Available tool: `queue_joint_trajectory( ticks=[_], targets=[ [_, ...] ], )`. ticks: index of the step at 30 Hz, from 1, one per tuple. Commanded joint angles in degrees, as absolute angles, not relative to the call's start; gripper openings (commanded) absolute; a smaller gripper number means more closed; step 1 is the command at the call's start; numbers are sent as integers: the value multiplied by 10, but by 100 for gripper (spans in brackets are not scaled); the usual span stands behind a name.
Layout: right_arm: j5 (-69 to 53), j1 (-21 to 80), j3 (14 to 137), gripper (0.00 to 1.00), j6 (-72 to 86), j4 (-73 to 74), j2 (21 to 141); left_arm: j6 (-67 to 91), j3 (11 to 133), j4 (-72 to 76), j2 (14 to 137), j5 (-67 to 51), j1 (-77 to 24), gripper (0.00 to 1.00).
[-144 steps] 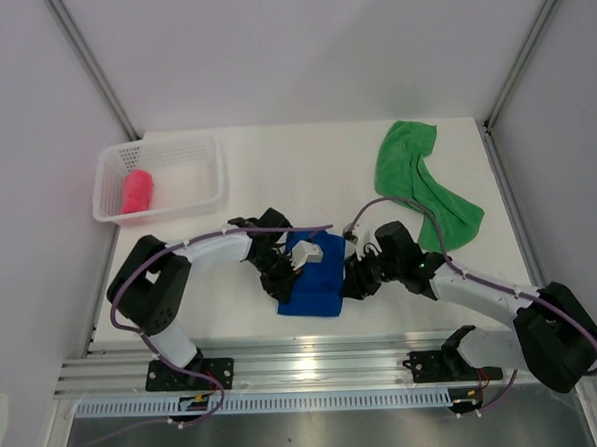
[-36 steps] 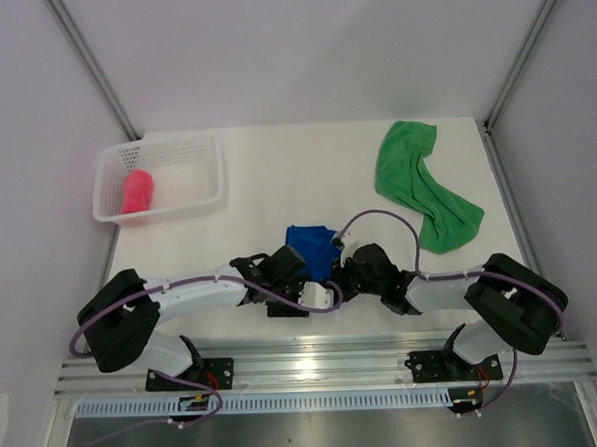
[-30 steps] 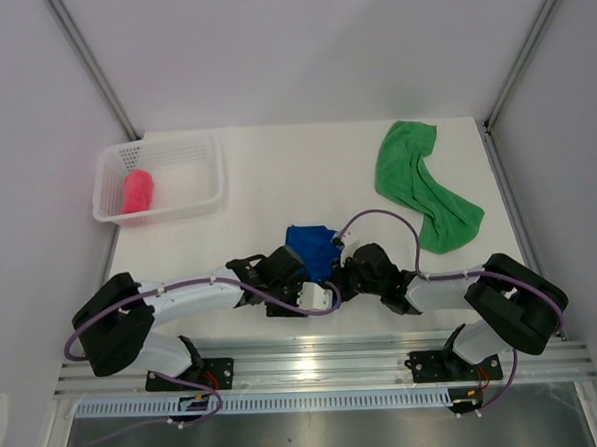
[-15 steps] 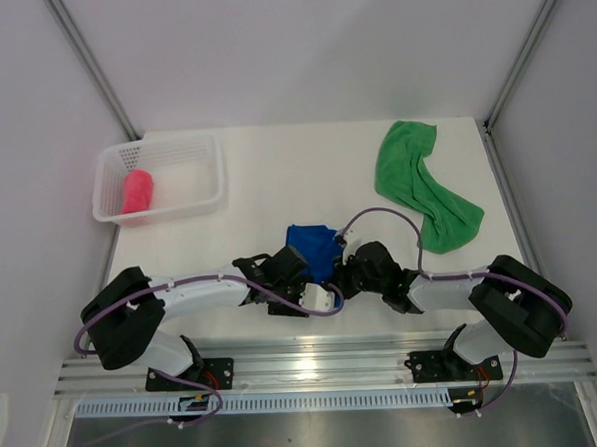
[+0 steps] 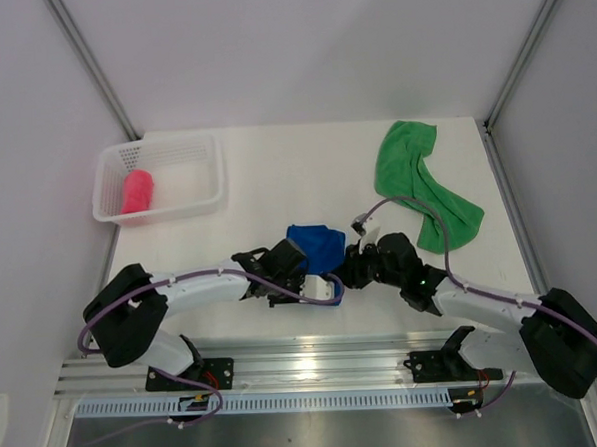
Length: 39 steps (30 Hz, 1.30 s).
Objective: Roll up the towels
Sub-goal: Roll the towel
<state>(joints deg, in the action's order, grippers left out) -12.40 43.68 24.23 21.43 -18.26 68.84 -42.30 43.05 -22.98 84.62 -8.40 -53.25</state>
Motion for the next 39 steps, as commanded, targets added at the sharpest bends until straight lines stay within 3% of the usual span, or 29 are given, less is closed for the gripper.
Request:
queue_joint_trajectory(
  ticks=[1,5,13,15,19,25,39],
  targets=[
    [-136,418,245,29,168,-115,630,-385,440,-314,862,-161,-506,1],
    [-142,406,235,32,106,-95,569,-383,492,-374,857,-241,-476,1],
    [-221,403,242,36,-86,-51,507,-406,519,-439,873,-287,-434,1],
    [-228,405,243,43,-128,-44,503,-405,532,-455,881,-303,-425,1],
    [-205,429,245,46,-215,18,501,-417,544,-475,907,-345,-382,1],
    [-222,461,225,48,-270,-43,499,-436,557,-497,942,-357,-352,1],
    [-265,519,237,50,-297,-198,666,-461,625,-549,983,-388,-345,1]
  ],
)
